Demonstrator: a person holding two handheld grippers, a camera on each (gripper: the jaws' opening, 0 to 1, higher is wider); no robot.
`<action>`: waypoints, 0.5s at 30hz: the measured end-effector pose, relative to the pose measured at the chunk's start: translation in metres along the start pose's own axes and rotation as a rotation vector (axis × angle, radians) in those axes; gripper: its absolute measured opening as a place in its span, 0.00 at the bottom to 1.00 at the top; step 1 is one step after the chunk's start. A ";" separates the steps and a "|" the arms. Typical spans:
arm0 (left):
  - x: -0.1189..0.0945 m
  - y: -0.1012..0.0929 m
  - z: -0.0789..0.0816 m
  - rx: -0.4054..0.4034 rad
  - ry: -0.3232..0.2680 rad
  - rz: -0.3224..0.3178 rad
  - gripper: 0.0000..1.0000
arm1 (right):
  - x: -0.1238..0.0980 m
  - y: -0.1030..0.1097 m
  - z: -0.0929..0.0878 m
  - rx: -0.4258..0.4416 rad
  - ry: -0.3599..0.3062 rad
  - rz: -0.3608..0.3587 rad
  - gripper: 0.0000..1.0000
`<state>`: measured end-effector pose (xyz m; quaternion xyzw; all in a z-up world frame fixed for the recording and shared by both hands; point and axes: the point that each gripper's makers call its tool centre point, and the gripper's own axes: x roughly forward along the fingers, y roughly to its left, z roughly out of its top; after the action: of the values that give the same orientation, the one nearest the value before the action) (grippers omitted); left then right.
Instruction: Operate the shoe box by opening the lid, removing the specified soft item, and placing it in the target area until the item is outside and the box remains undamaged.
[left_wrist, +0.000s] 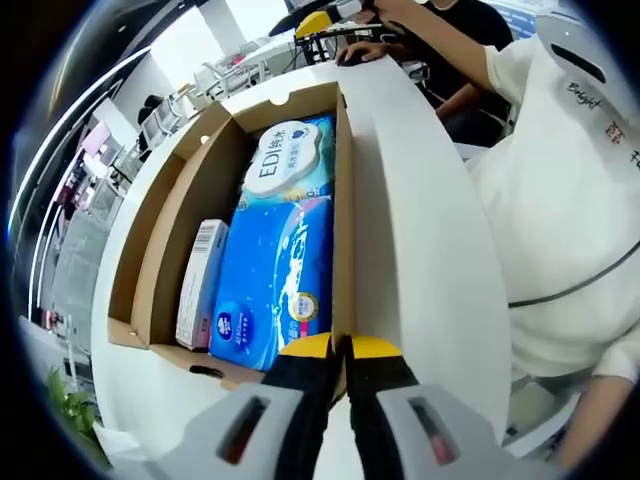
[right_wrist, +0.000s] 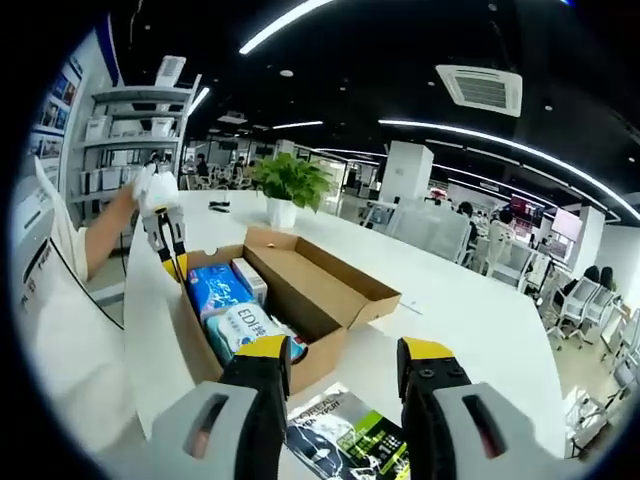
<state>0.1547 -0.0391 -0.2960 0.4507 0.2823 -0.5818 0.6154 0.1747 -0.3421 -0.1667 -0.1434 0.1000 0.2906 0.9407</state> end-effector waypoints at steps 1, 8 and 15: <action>0.000 0.000 0.000 -0.001 -0.002 -0.002 0.04 | 0.000 0.000 0.004 -0.015 -0.006 0.003 0.39; 0.000 -0.001 0.000 -0.001 -0.002 0.011 0.04 | 0.002 0.006 0.025 -0.078 0.043 0.091 0.34; 0.001 0.001 0.000 -0.038 0.014 -0.007 0.04 | 0.008 0.018 0.025 -0.083 0.047 0.138 0.35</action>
<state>0.1557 -0.0397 -0.2965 0.4419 0.2994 -0.5753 0.6197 0.1730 -0.3155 -0.1495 -0.1820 0.1197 0.3550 0.9091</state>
